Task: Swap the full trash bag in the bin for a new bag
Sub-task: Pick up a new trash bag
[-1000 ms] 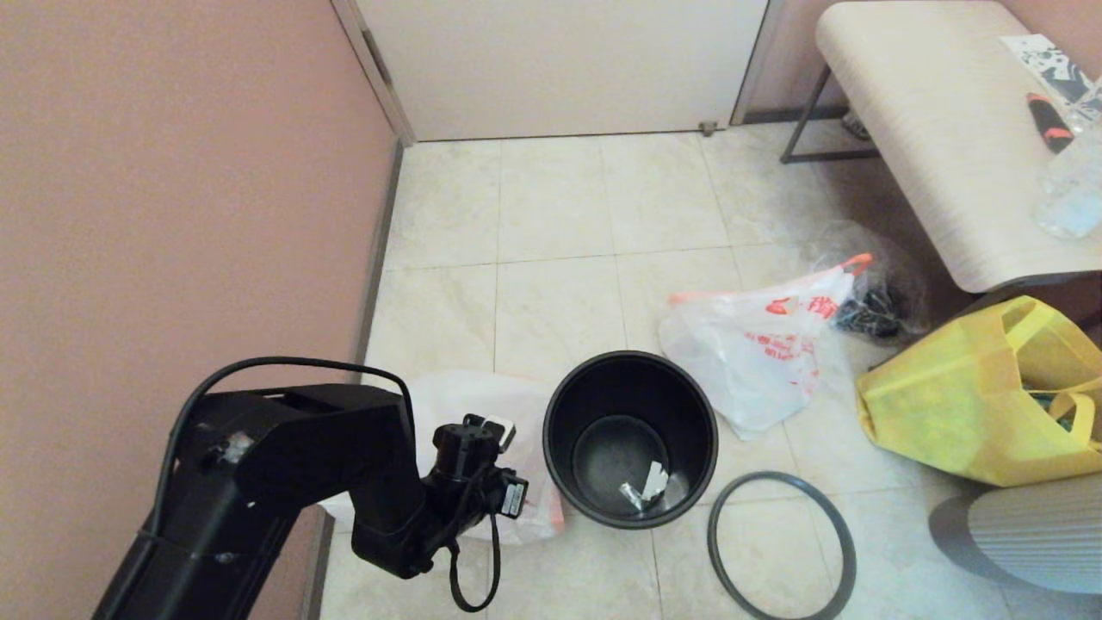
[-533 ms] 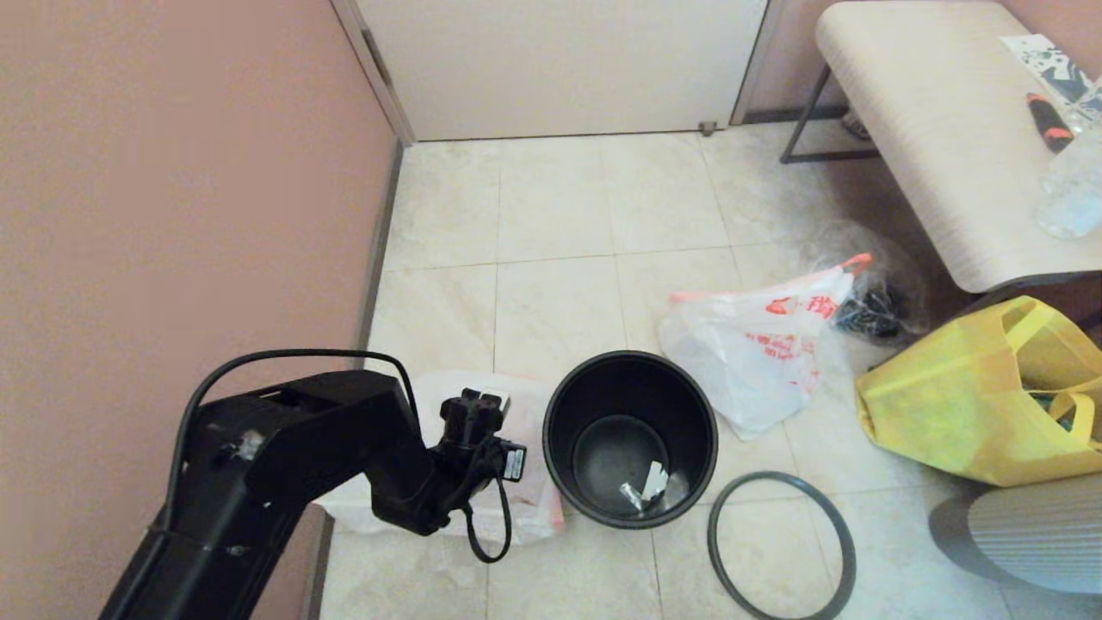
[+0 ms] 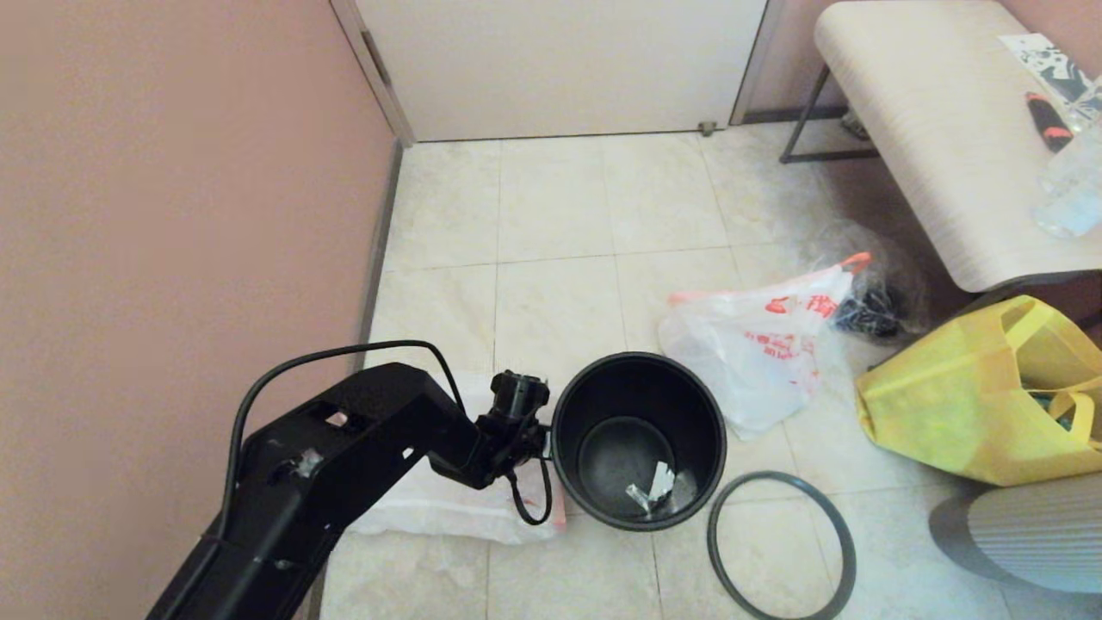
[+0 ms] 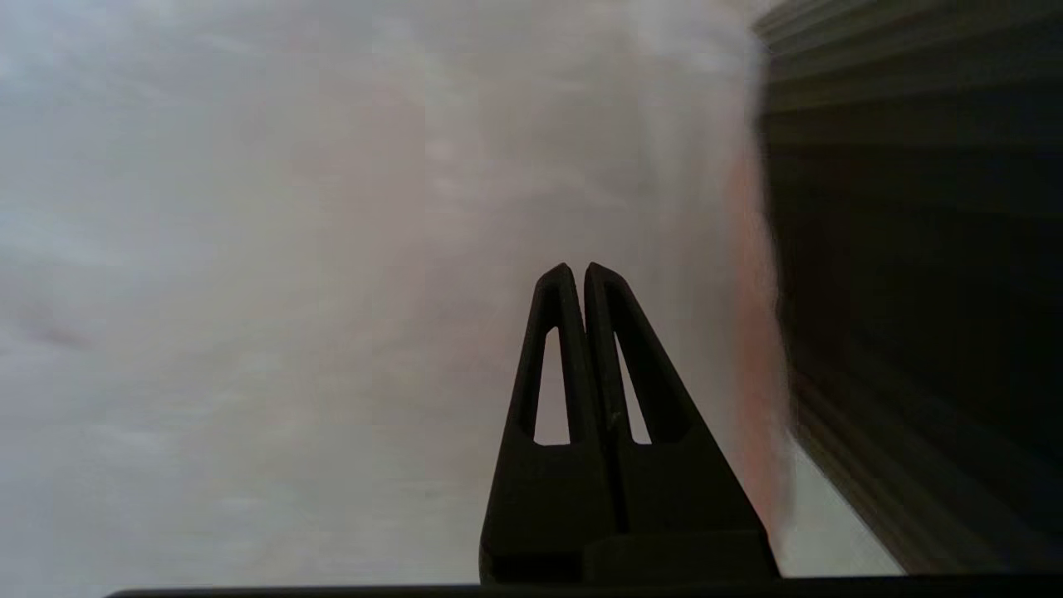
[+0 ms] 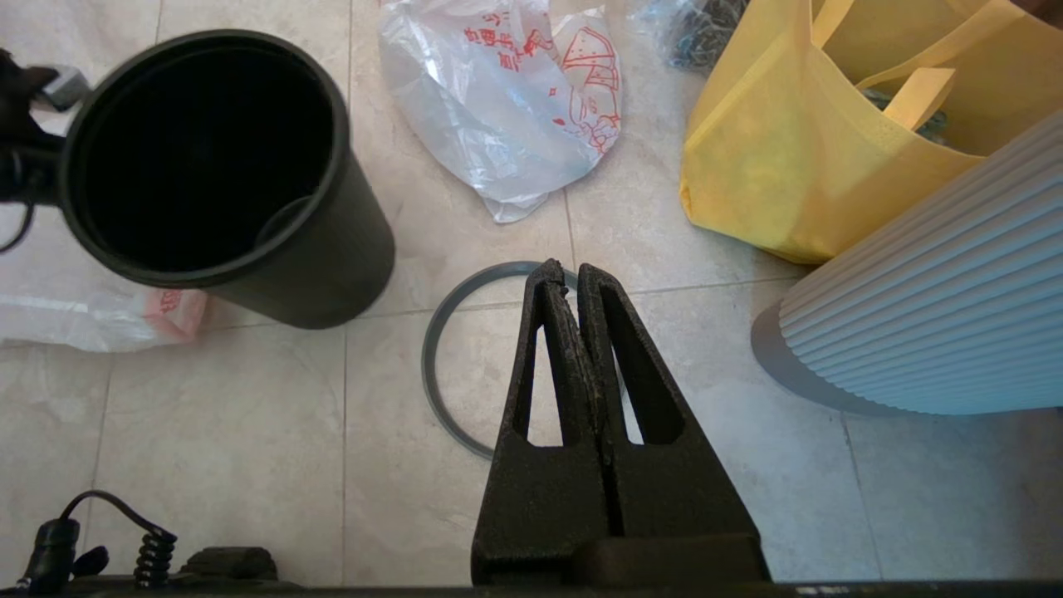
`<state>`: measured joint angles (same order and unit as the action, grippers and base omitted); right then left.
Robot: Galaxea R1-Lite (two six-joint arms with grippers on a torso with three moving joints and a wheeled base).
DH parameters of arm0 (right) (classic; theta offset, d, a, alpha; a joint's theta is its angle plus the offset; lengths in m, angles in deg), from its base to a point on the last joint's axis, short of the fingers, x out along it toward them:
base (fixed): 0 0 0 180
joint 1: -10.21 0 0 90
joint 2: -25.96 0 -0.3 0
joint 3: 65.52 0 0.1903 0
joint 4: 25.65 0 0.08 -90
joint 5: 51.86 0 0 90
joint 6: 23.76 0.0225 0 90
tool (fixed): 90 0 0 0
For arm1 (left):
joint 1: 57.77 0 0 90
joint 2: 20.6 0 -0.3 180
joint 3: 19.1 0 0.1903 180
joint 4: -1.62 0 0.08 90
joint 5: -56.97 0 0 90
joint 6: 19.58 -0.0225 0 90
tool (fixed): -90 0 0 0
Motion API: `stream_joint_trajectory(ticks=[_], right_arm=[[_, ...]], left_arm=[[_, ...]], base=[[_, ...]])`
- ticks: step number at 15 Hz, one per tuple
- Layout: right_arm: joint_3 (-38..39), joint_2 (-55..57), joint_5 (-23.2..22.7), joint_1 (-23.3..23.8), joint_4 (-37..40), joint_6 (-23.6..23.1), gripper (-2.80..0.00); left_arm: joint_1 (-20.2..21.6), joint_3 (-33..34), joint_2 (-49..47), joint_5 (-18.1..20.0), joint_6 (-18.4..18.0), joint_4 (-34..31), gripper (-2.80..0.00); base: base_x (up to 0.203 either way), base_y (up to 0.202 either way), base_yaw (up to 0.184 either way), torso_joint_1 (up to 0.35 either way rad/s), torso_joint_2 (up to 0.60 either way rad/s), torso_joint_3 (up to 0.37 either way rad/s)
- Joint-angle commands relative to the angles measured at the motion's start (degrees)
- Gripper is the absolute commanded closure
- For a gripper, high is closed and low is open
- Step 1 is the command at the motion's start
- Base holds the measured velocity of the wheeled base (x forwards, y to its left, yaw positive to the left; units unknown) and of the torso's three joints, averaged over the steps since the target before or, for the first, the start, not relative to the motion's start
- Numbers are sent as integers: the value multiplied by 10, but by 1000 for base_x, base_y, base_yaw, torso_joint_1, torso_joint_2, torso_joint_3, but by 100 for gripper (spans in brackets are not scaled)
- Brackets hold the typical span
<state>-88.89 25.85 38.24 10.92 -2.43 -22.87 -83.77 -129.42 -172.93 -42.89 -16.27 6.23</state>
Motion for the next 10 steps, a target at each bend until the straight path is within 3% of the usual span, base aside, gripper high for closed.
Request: stream_joint_trajectory(ticks=[1, 4, 9, 10], right_arm=[[1, 1, 0, 0, 0, 0, 0], [1, 1, 0, 0, 0, 0, 0], [1, 1, 0, 0, 0, 0, 0], [1, 1, 0, 0, 0, 0, 0]], left_arm=[[-14, -4, -10, -1, 0, 1, 0], [-33, -15, -22, -2, -1, -16, 0], [-20, -9, -19, -12, 1, -36, 0], [-20, -3, -12, -9, 3, -34, -280]], base=[[0, 0, 0, 0, 0, 0], [0, 0, 0, 0, 0, 0], [0, 0, 0, 0, 0, 0], [0, 0, 0, 0, 0, 0]])
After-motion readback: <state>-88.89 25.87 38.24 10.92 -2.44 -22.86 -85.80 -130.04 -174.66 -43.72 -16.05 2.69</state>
